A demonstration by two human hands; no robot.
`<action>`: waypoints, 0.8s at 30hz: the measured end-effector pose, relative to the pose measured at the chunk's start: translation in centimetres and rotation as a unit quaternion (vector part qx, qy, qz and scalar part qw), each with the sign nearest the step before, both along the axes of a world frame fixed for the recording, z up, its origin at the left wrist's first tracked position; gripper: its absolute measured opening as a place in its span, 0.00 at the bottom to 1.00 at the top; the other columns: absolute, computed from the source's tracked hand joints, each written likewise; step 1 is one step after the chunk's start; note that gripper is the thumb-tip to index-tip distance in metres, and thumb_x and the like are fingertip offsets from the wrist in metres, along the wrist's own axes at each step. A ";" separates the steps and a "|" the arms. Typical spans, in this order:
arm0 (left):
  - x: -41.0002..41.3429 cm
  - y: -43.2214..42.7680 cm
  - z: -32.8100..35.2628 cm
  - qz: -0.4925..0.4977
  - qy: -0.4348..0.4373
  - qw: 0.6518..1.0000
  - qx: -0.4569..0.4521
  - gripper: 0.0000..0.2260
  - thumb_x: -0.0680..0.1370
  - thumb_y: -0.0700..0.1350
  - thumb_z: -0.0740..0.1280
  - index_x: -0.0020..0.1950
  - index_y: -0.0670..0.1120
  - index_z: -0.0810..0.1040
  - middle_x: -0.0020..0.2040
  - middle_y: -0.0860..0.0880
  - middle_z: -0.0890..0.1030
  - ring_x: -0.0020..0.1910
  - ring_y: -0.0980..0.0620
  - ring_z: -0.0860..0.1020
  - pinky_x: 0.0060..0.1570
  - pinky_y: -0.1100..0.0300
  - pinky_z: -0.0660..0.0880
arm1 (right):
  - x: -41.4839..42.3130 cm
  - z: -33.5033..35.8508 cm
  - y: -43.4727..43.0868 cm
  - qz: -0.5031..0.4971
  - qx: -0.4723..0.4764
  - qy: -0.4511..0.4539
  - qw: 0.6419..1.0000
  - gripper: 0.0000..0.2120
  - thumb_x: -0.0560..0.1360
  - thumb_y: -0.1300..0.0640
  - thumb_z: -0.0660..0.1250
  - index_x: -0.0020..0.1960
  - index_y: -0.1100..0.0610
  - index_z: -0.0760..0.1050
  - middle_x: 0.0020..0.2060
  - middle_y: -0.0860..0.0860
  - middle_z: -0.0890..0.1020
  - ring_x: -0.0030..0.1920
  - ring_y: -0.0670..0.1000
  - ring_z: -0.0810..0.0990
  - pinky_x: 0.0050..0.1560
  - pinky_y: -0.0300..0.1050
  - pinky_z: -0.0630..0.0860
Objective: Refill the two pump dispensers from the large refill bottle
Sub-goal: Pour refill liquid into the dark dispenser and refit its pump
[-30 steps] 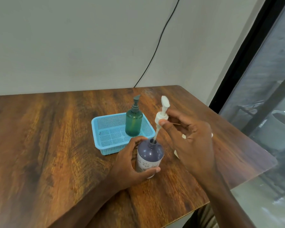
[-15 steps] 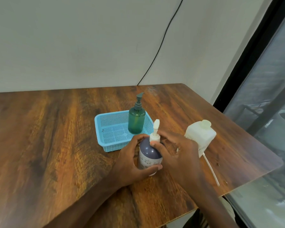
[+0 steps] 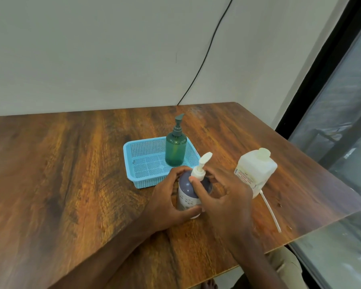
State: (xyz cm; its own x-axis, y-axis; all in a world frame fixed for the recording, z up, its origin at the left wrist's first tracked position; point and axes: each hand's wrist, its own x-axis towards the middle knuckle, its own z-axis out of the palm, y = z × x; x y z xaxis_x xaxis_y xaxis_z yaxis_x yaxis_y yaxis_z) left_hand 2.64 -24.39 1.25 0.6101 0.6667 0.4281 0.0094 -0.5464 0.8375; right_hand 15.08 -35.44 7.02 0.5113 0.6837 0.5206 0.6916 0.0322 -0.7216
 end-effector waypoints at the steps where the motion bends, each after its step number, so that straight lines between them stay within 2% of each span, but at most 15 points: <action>1: 0.0 0.0 0.0 0.000 -0.003 1.000 0.000 0.38 0.67 0.48 0.85 0.72 0.57 0.70 0.68 0.63 0.78 0.67 0.58 0.80 0.64 0.61 0.79 | 0.1 0.1 0.0 0.008 0.002 0.003 1.000 0.19 0.72 0.50 0.78 0.62 0.48 0.82 0.57 0.31 0.79 0.53 0.33 0.80 0.48 0.24 0.75; 2: 0.0 -0.1 0.1 0.000 -0.006 1.000 -0.001 0.38 0.67 0.48 0.85 0.72 0.56 0.70 0.67 0.63 0.79 0.67 0.57 0.80 0.63 0.62 0.79 | 0.2 0.3 0.1 0.019 0.003 0.012 1.000 0.18 0.72 0.51 0.78 0.61 0.48 0.83 0.56 0.29 0.78 0.52 0.31 0.80 0.47 0.24 0.75; 4: 0.0 -0.2 0.4 0.002 -0.009 1.000 -0.002 0.37 0.67 0.51 0.85 0.71 0.57 0.70 0.67 0.65 0.78 0.67 0.59 0.80 0.62 0.65 0.78 | 0.8 0.8 0.2 0.043 -0.001 0.029 0.999 0.17 0.72 0.52 0.78 0.60 0.50 0.84 0.55 0.32 0.81 0.54 0.30 0.81 0.47 0.24 0.76; 7: 0.0 -0.4 0.7 0.000 -0.012 1.000 0.001 0.36 0.67 0.56 0.83 0.70 0.60 0.69 0.66 0.69 0.77 0.66 0.62 0.79 0.61 0.70 0.76 | 1.5 1.5 0.2 0.072 -0.018 0.036 0.997 0.18 0.73 0.53 0.78 0.63 0.52 0.84 0.57 0.41 0.85 0.57 0.36 0.82 0.48 0.26 0.78; 11: 0.0 -0.3 0.7 0.001 -0.007 1.000 0.004 0.37 0.67 0.57 0.83 0.71 0.60 0.68 0.67 0.69 0.77 0.66 0.62 0.79 0.62 0.70 0.76 | 1.8 1.6 0.2 0.088 -0.054 0.021 0.994 0.20 0.73 0.53 0.78 0.64 0.50 0.82 0.59 0.41 0.85 0.57 0.39 0.83 0.51 0.27 0.79; 14: 0.0 -0.3 0.5 -0.003 -0.007 1.000 -0.002 0.37 0.67 0.55 0.83 0.72 0.58 0.69 0.67 0.67 0.78 0.67 0.59 0.80 0.62 0.66 0.77 | 1.5 1.3 0.2 0.070 -0.039 0.014 0.997 0.19 0.72 0.52 0.79 0.62 0.49 0.83 0.56 0.37 0.84 0.57 0.36 0.82 0.49 0.26 0.78; 17: 0.0 -0.2 0.4 -0.002 -0.005 1.000 0.000 0.37 0.67 0.55 0.84 0.72 0.57 0.70 0.67 0.65 0.78 0.67 0.58 0.80 0.62 0.64 0.78 | 1.0 1.5 0.3 0.057 -0.026 0.018 0.998 0.16 0.71 0.51 0.80 0.57 0.43 0.81 0.50 0.29 0.81 0.55 0.33 0.81 0.46 0.26 0.77; 20: 0.0 -0.1 0.3 -0.001 -0.002 1.000 0.001 0.38 0.67 0.55 0.83 0.73 0.56 0.70 0.68 0.63 0.79 0.68 0.58 0.79 0.63 0.65 0.77 | 0.9 2.0 0.7 0.049 -0.030 0.036 0.998 0.18 0.67 0.46 0.82 0.51 0.38 0.76 0.45 0.29 0.79 0.51 0.33 0.81 0.44 0.26 0.77; 23: 0.0 -0.1 0.1 -0.002 0.001 1.000 0.005 0.38 0.68 0.54 0.84 0.73 0.53 0.70 0.68 0.61 0.79 0.68 0.58 0.79 0.64 0.65 0.77 | 1.0 2.3 0.4 0.069 -0.080 0.067 0.992 0.22 0.66 0.36 0.77 0.55 0.37 0.74 0.49 0.27 0.78 0.51 0.31 0.80 0.43 0.26 0.77; 24: 0.0 -0.1 0.2 -0.002 0.001 1.000 0.003 0.37 0.68 0.54 0.84 0.73 0.55 0.70 0.67 0.62 0.79 0.67 0.58 0.79 0.63 0.65 0.77 | 1.1 2.2 0.3 0.090 -0.086 0.089 0.988 0.22 0.68 0.36 0.76 0.58 0.37 0.74 0.52 0.28 0.79 0.53 0.31 0.80 0.45 0.27 0.78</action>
